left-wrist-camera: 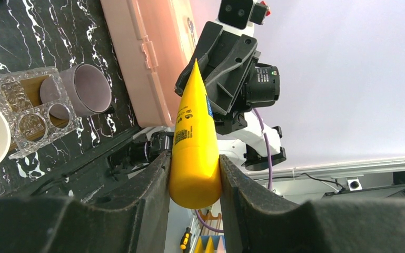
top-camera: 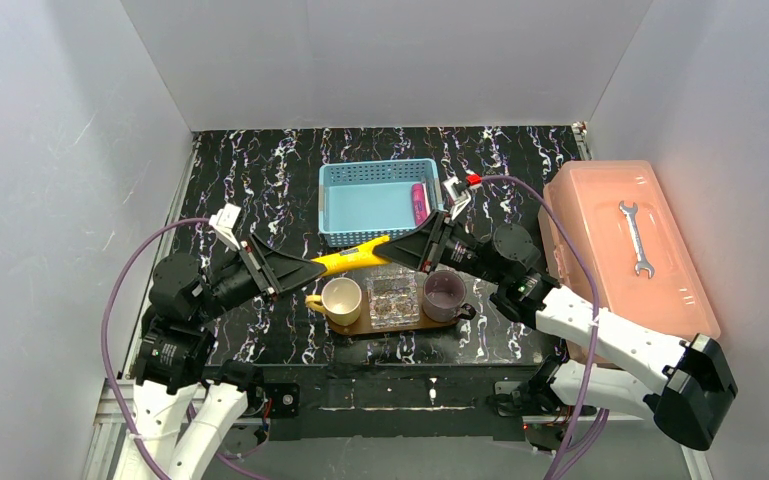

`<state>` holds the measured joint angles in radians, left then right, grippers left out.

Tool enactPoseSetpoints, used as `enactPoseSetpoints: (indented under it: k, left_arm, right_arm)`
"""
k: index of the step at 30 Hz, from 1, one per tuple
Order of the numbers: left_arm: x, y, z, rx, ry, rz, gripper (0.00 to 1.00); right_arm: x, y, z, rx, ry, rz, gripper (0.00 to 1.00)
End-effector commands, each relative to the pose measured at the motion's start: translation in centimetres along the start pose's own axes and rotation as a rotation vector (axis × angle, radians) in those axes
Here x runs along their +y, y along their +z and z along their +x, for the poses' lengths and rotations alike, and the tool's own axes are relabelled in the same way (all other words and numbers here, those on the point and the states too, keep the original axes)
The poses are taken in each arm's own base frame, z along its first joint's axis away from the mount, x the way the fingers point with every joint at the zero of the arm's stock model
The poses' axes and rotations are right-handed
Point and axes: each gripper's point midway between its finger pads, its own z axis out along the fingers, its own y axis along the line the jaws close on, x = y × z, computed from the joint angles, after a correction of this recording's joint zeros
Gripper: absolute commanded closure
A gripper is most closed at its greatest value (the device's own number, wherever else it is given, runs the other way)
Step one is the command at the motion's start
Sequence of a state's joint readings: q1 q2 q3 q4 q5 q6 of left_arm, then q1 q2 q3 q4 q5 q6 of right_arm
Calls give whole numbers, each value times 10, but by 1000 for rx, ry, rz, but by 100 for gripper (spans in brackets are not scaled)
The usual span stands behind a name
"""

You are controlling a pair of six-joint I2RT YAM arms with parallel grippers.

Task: Prepare toiletry sets of a toothbrush and toothpaste on the tray

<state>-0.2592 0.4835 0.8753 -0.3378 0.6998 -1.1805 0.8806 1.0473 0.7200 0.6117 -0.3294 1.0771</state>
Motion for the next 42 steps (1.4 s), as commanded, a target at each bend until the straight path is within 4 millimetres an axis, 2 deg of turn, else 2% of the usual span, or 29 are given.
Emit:
enactPoseSetpoints:
  k: [1,3,6,7,11,16,23,27,31,33,35,39,42]
  left_arm:
    - [5,6,4,44,6,8,100]
    - [8,8,4,60,4,5,100]
    - [12,11,5,76,12,2,100]
    - [14,12,5,79,16,-1,100]
    - [22,16,6,100,21,-18,99]
    - [36,20,8,123,30,-50,71]
    - [49,23,8,133,52,-81,47]
    - [57,23,7,133,84,-119,37]
    - [68,19,2,125,153,-204,17]
    - [75,15,-2,113,198,-262,11]
    - [81,10,-7,101,239,-316,2]
    - [91,2,-16,75,310,-406,2]
    - [97,-2,-19,72,338,-448,2]
  right_arm:
    - [32,-5,-1,5,-26,-135,71]
    - [34,-6,-1,8,-28,-142,79]
    - [35,-7,0,13,-32,-149,98]
    - [36,-7,0,15,-34,-152,99]
    - [39,-9,0,17,-49,-160,99]
    - [43,-11,-2,14,-78,-157,99]
    - [50,-11,-8,11,-123,-151,99]
    - [52,-10,-11,15,-161,-135,99]
    - [42,-11,-17,47,-262,-12,99]
    - [39,-12,-21,62,-306,46,99]
    - [27,-16,-23,101,-363,142,99]
    - [4,-31,-29,199,-472,341,99]
    - [-5,-37,-34,247,-519,427,99]
